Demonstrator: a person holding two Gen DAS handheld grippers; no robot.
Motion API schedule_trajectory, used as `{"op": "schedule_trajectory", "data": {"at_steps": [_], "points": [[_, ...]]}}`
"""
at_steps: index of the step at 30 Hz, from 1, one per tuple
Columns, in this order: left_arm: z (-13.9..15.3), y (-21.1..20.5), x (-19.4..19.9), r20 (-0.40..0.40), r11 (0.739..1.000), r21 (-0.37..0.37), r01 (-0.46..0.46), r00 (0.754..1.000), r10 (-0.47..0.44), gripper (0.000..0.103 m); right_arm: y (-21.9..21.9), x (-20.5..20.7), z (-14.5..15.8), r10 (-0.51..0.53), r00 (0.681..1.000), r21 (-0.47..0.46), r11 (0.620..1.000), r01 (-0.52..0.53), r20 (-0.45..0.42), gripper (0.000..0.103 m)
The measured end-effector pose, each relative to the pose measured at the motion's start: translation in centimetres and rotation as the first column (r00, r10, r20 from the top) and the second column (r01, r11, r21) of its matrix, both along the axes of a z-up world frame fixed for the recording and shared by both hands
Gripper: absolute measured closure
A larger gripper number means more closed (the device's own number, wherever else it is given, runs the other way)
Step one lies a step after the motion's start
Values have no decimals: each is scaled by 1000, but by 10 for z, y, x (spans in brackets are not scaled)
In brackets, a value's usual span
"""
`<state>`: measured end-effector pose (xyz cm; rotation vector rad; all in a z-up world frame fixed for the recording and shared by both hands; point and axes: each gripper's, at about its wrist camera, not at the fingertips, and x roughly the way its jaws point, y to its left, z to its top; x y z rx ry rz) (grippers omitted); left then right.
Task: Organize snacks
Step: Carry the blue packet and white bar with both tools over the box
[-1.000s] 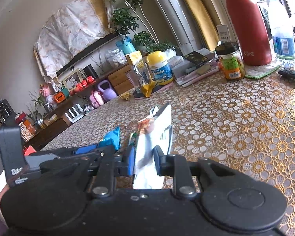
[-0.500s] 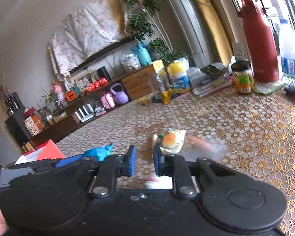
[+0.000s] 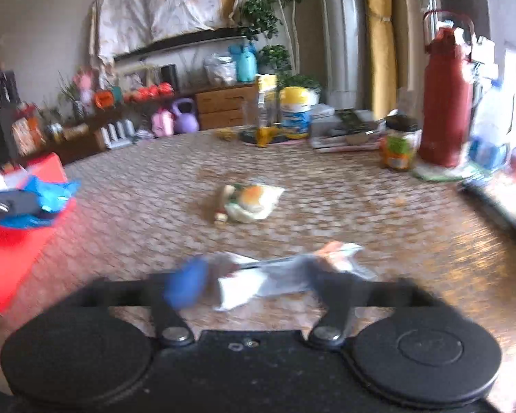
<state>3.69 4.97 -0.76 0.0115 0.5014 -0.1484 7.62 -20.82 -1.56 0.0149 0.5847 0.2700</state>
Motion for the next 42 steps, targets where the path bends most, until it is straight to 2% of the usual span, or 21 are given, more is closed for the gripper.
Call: {"op": "schedule_trajectory", "data": {"at_steps": [2, 5, 11, 15, 18, 19, 22, 24, 25, 26, 29, 34, 42], "points": [[-3, 0, -1, -8, 1000, -8, -2, 1000, 2, 74, -7, -7, 4, -6, 1000, 0, 1000, 6, 31, 2], [-5, -3, -2, -17, 1000, -10, 2, 1000, -2, 74, -17, -3, 10, -53, 999, 41, 998, 52, 8, 2], [-2, -4, -4, -10, 1000, -7, 22, 1000, -22, 74, -21, 26, -3, -150, 974, 186, 965, 182, -172, 3], [1, -3, -5, -7, 1000, -1, 25, 1000, -25, 74, -16, 41, -15, -206, 953, 223, 941, 256, -222, 6], [1, -2, -5, -9, 1000, 1, 23, 1000, -23, 74, -8, 54, -23, -218, 944, 224, 935, 275, -249, 18], [1, -1, -5, -10, 1000, 2, 24, 1000, -24, 74, -6, 58, -24, -229, 940, 209, 936, 285, -254, 26], [2, 0, -5, -9, 1000, 5, 24, 1000, -24, 74, 2, 68, -32, -239, 933, 170, 941, 291, -270, 32], [3, 2, -5, -8, 1000, 6, 23, 1000, -23, 74, 5, 71, -35, -241, 930, 158, 943, 292, -279, 46], [2, 2, -5, -8, 1000, 6, 23, 1000, -23, 74, 6, 72, -37, -238, 930, 151, 946, 288, -281, 60], [2, 2, -6, -8, 1000, 6, 22, 1000, -22, 74, 7, 72, -37, -229, 932, 149, 949, 278, -280, 66], [3, 3, -6, -7, 1000, 5, 20, 1000, -20, 74, 9, 69, -37, -214, 941, 146, 955, 258, -262, 72], [7, 3, -8, 9, 1000, 1, 18, 1000, -18, 74, 9, 60, -27, -182, 957, 168, 960, 223, -227, 74], [23, 9, -19, 57, 1000, -6, -11, 998, 11, 74, 26, 37, 17, -100, 989, 194, 974, 119, -107, 77]]}}
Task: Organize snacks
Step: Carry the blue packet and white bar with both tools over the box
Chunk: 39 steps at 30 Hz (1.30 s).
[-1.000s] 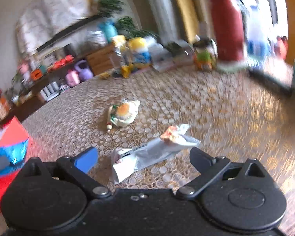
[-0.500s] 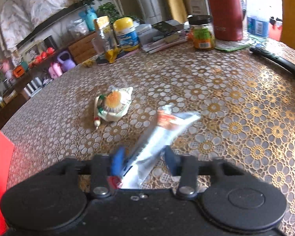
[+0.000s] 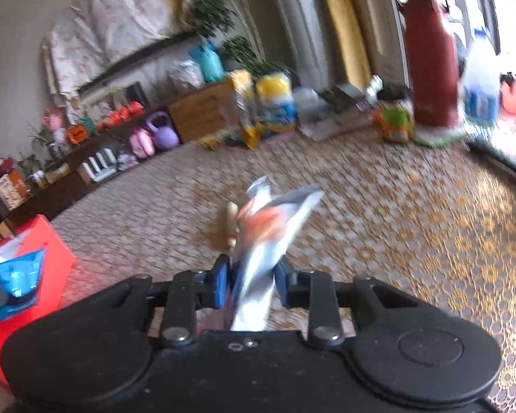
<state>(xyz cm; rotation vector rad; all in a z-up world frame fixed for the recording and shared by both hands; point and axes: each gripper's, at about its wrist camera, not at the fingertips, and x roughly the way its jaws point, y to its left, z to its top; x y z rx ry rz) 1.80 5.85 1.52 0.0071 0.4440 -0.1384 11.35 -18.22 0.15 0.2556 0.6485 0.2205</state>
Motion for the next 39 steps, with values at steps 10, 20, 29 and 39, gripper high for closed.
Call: {"op": "schedule_trajectory", "data": {"at_steps": [10, 20, 29, 39], "points": [[12, 25, -17, 34, 998, -19, -68, 997, 69, 73, 48, -23, 42, 184, 974, -40, 983, -180, 135, 80], [26, 67, -40, 77, 987, -32, -160, 984, 162, 74, 104, -44, 79, 338, 912, -66, 941, -332, 234, 80], [35, 116, -62, 104, 961, -34, -274, 955, 276, 73, 165, -53, 102, 459, 845, -92, 887, -452, 276, 80], [28, 164, -61, 76, 933, -37, -359, 929, 361, 73, 237, -56, 105, 570, 774, -115, 819, -562, 275, 80]]}}
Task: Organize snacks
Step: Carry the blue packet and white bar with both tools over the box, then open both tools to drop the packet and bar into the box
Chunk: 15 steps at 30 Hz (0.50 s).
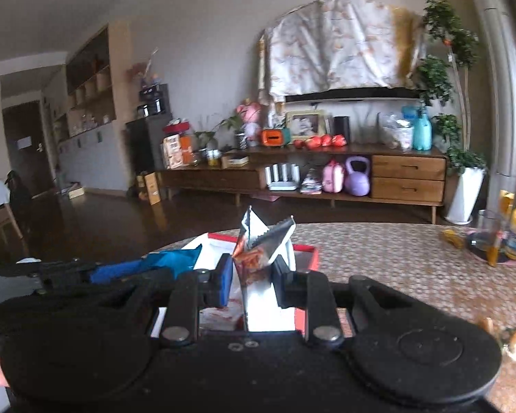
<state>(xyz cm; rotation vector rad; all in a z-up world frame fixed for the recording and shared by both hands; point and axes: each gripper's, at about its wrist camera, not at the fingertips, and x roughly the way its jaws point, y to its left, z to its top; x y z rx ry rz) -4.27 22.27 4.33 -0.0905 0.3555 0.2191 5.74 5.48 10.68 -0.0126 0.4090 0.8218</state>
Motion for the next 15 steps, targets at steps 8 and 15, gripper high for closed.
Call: {"op": "schedule_trajectory", "data": {"at_steps": [8, 15], "points": [[-24, 22, 12, -57, 999, -27, -25, 998, 24, 73, 36, 7, -16, 47, 998, -36, 998, -48, -33, 80], [-44, 34, 25, -105, 998, -48, -36, 994, 31, 73, 53, 13, -30, 66, 996, -65, 995, -69, -55, 80]]}}
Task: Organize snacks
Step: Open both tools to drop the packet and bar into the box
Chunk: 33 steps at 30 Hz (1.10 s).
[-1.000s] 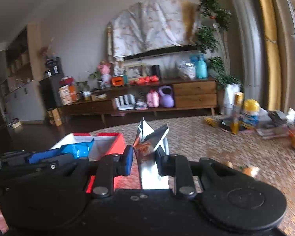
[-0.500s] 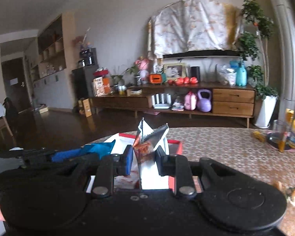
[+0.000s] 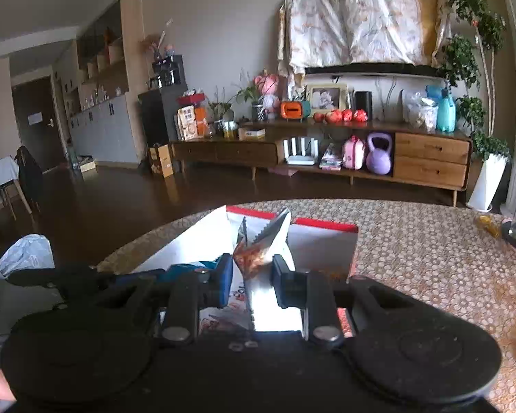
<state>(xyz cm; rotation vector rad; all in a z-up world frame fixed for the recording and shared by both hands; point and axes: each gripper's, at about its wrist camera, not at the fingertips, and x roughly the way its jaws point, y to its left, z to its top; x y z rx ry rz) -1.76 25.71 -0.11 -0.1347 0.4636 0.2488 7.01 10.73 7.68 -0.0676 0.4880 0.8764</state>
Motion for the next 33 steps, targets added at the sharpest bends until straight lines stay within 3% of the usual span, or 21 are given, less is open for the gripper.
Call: {"op": "schedule_trajectory", "data": {"at_steps": [18, 19, 20, 21, 27, 28, 30, 31, 32, 33], "points": [[-11, 9, 6, -54, 1000, 2, -20, 998, 20, 70, 21, 9, -27, 0, 999, -87, 996, -5, -48, 79], [-10, 9, 5, -53, 1000, 3, -18, 998, 19, 59, 19, 10, -26, -4, 999, -83, 997, 0, -51, 79], [-9, 8, 5, -47, 1000, 6, -21, 999, 21, 38, 17, 10, -25, -10, 999, -80, 997, 6, -53, 79], [-8, 7, 3, -32, 1000, 10, -28, 999, 28, 32, 14, 10, -24, -16, 998, -77, 997, 11, -55, 79], [2, -2, 2, -14, 999, 32, -24, 1000, 25, 30, -8, 9, -16, -41, 997, -53, 998, 38, -58, 73], [4, -4, 2, -10, 999, 33, -23, 1000, 23, 30, -14, 8, -15, -44, 998, -51, 998, 42, -55, 70], [7, -8, 1, -5, 999, 39, -21, 1000, 21, 30, -23, 9, -14, -60, 996, -43, 997, 57, -60, 47], [9, -11, 1, -3, 999, 44, -18, 1000, 18, 30, -29, 10, -13, -75, 995, -32, 997, 73, -67, 15], [11, -14, 1, -2, 999, 49, -12, 1000, 13, 30, -38, 10, -12, -94, 993, -4, 996, 94, -73, 0], [13, -18, 1, -1, 998, 55, -6, 1000, 6, 30, -49, 10, -10, -112, 991, 33, 993, 115, -72, 1]]}}
